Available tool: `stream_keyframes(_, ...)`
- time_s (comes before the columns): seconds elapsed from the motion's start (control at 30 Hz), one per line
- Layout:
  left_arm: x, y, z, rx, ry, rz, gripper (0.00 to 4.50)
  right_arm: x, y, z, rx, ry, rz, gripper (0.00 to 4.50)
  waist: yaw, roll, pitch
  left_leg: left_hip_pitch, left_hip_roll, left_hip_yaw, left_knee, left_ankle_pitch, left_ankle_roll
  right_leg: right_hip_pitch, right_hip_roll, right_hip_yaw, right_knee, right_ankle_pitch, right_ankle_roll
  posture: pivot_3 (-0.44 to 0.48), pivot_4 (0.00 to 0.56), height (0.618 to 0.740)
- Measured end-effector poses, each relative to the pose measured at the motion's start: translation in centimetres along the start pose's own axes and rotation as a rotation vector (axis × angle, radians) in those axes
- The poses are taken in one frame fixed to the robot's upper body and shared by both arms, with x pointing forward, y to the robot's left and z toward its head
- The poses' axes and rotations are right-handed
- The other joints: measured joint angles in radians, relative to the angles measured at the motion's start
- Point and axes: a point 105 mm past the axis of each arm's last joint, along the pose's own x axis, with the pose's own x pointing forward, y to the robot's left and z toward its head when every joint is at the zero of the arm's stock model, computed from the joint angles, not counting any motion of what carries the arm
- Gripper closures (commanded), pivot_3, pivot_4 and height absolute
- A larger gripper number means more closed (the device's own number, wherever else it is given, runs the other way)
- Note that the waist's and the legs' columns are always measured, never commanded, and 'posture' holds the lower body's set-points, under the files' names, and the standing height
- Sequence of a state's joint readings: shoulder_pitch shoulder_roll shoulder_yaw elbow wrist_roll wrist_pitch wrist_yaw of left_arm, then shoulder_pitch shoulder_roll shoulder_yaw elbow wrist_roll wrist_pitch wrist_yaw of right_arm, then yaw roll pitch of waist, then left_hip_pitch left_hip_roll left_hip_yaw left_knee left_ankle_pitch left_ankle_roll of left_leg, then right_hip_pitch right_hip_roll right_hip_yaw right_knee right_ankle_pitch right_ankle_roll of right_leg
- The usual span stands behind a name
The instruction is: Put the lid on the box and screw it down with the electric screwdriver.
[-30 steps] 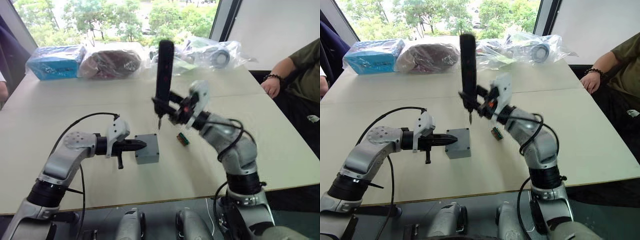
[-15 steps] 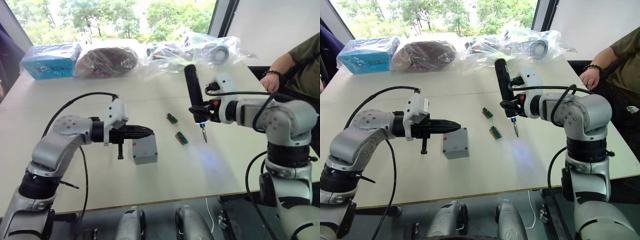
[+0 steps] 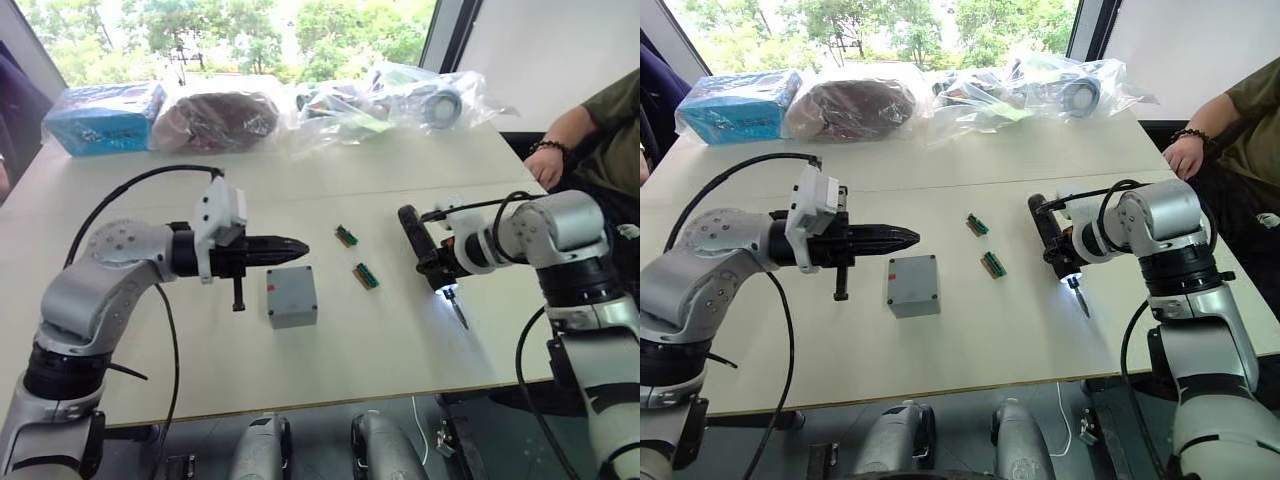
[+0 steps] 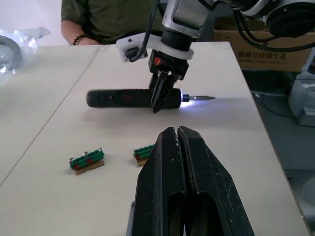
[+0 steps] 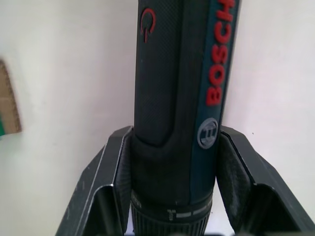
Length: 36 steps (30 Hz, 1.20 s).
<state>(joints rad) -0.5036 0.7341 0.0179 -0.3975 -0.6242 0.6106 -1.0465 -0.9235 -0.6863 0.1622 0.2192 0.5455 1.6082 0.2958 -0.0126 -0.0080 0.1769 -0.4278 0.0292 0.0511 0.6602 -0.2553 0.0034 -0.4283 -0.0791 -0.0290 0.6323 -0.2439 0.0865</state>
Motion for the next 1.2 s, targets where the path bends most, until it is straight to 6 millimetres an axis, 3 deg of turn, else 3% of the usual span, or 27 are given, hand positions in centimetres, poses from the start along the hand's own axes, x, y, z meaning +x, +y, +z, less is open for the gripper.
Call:
stream_keyframes(0.2,-0.1,-0.2,-0.4,-0.012,0.010,0.008,4.50,0.2,-0.4,0.0,0.024,0.011,-0.009,2.65,0.003,-0.001,-0.001,0.000,0.000,0.000,0.003,0.000,0.000,0.002,-0.001,0.000,0.000,0.000,0.000,0.000,0.150,0.740)
stream_keyframes(0.27,-0.1,-0.2,-0.5,-0.013,0.013,0.012,4.50,0.2,-0.4,0.0,0.031,0.010,-0.006,1.67,0.003,-0.001,-0.001,0.000,0.000,0.000,0.003,0.000,0.000,0.002,-0.001,0.000,0.000,0.000,0.000,0.000,0.150,0.740)
stream_keyframes(0.3,-0.2,-0.2,-0.6,-0.014,0.014,0.014,4.50,0.2,-0.4,0.0,0.032,0.009,-0.006,1.61,0.002,-0.001,-0.001,0.000,0.000,0.000,0.003,0.000,0.000,0.002,-0.001,0.000,0.000,0.000,0.000,0.000,0.150,0.740)
stream_keyframes(0.43,-0.2,-0.2,-0.8,-0.023,0.019,0.020,4.50,-0.1,-0.5,0.2,0.019,-0.007,-0.012,0.21,0.002,-0.001,-0.001,0.000,0.000,0.000,0.003,0.000,0.000,0.002,-0.001,0.000,0.000,0.000,0.001,0.000,0.150,0.740)
stream_keyframes(0.47,-0.3,-0.2,-0.9,-0.025,0.023,0.022,4.50,-0.6,-0.6,0.5,0.001,-0.023,-0.027,0.05,0.002,0.000,0.000,0.000,0.000,0.000,0.003,0.000,0.000,0.001,-0.001,0.000,0.000,0.000,0.001,0.000,0.150,0.740)
stream_keyframes(0.6,-0.6,-0.2,-1.5,-0.038,0.045,0.038,4.50,-3.3,-0.5,2.9,-0.122,-0.141,-0.084,0.05,0.000,0.000,0.000,0.000,0.000,-0.001,0.002,0.000,0.000,0.001,0.000,0.000,0.000,0.000,0.001,0.000,0.150,0.740)
stream_keyframes(0.73,-1.3,0.2,-2.2,-0.053,0.074,0.077,4.50,-6.1,1.7,6.0,-0.320,-0.342,-0.064,0.05,-0.003,0.000,0.000,0.000,0.001,-0.001,0.002,0.000,0.000,0.000,0.001,0.000,0.000,0.000,0.001,0.000,0.150,0.740)
stream_keyframes(0.77,-1.9,0.3,-2.9,-0.068,0.099,0.098,4.50,-6.6,3.3,6.7,-0.392,-0.415,-0.010,0.51,-0.005,0.000,0.000,0.001,0.001,-0.001,0.001,0.000,0.000,0.000,0.001,0.000,0.000,0.000,0.001,0.000,0.150,0.740)
stream_keyframes(0.8,-2.3,0.4,-3.7,-0.091,0.119,0.115,4.50,-6.7,4.6,6.9,-0.438,-0.458,0.039,0.63,-0.004,0.000,0.000,0.001,0.001,-0.001,0.001,0.000,0.000,0.000,0.001,0.000,0.000,0.000,0.001,0.000,0.150,0.740)
stream_keyframes(0.97,-3.5,0.4,-5.5,-0.131,0.175,0.144,4.50,-5.7,9.0,6.4,-0.539,-0.573,0.249,2.21,0.003,0.000,0.000,0.000,0.001,0.000,0.002,0.000,0.000,0.001,0.000,0.000,0.000,0.000,0.001,0.000,0.150,0.740)
stream_keyframes(1.17,-4.8,0.3,-7.4,-0.146,0.255,0.165,4.50,-3.7,11.3,4.7,-0.659,-0.608,0.305,4.45,0.002,-0.001,0.000,0.000,0.001,0.000,0.003,0.000,0.000,0.001,-0.002,0.000,0.000,0.000,0.000,0.000,0.150,0.740)
stream_keyframes(1.2,-5.0,0.2,-7.8,-0.150,0.264,0.169,4.50,-2.9,11.8,4.0,-0.685,-0.593,0.317,4.48,0.002,-0.001,0.000,0.000,0.001,0.000,0.002,0.000,0.000,0.001,-0.001,0.000,0.000,0.000,0.000,0.000,0.150,0.740)
